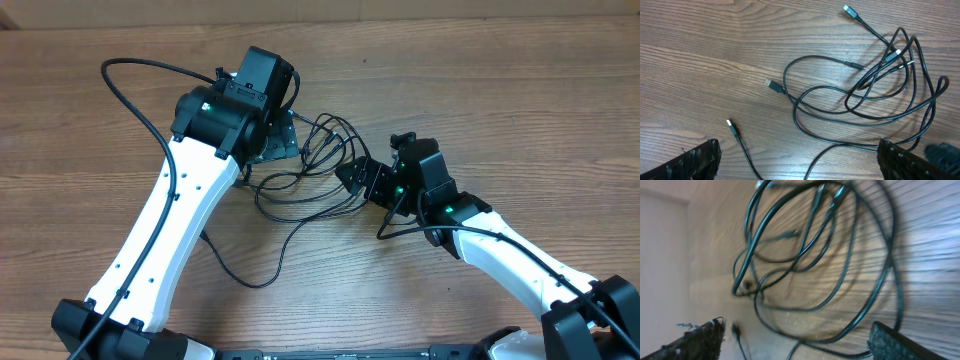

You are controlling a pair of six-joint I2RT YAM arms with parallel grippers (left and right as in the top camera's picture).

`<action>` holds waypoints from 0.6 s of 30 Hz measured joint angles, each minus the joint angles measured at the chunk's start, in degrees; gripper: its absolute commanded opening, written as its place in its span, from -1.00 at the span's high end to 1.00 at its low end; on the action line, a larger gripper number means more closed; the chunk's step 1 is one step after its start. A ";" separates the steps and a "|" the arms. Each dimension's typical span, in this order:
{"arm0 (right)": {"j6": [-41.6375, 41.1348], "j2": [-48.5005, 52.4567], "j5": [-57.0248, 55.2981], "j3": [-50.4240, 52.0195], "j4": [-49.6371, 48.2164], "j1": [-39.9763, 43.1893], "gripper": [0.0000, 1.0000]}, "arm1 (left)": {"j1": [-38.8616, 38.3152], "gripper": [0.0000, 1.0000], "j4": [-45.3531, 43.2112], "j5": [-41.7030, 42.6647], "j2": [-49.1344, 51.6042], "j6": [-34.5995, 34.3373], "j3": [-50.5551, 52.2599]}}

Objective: Untangle cables

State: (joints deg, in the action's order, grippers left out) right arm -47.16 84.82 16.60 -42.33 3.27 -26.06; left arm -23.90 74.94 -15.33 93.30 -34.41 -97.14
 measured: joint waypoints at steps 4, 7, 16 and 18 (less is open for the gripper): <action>-2.45 0.90 -2.93 0.00 -0.02 -0.02 -0.83 | 0.00 -0.99 0.00 0.15 0.00 0.00 0.00; -4.83 4.17 -4.07 0.00 -0.17 -0.02 -0.84 | 0.00 -0.99 0.00 0.17 0.00 0.02 0.00; -8.61 11.04 -1.64 0.00 -5.27 -0.02 -0.83 | 0.00 -0.99 0.00 0.17 0.00 0.02 0.00; -8.81 11.04 -1.31 0.00 -5.35 -0.02 -0.75 | 0.00 -0.99 0.00 0.17 0.00 0.00 0.00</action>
State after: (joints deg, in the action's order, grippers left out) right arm -55.96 95.85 15.29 -42.33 -2.09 -26.09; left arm -23.90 74.94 -15.16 93.30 -34.41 -97.14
